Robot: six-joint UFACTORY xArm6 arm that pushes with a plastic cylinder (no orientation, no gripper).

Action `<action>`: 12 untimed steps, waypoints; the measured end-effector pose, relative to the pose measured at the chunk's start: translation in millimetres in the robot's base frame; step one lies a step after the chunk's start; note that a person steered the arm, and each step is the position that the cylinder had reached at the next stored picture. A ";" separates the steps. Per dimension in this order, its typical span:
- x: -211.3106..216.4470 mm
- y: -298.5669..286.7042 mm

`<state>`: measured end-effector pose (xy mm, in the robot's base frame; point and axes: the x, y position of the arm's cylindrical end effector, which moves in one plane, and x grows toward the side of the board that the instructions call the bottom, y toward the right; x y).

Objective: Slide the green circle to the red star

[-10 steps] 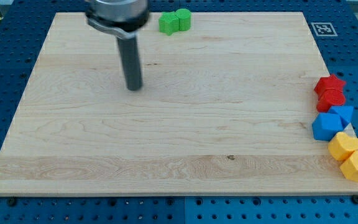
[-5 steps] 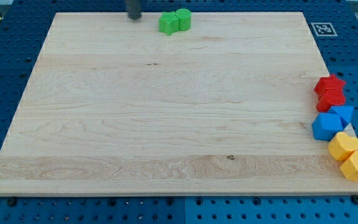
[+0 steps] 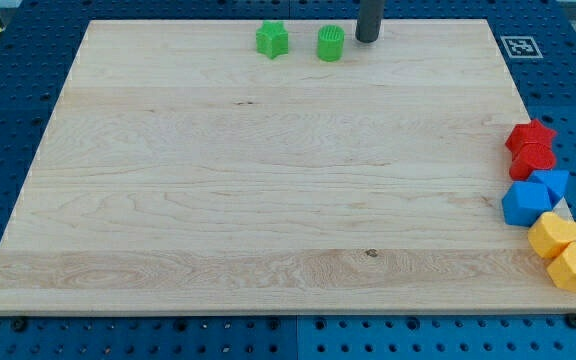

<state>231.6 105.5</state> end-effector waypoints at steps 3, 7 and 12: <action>0.1 -98.5; 3.2 -66.7; 43.6 -122.2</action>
<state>275.3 -16.7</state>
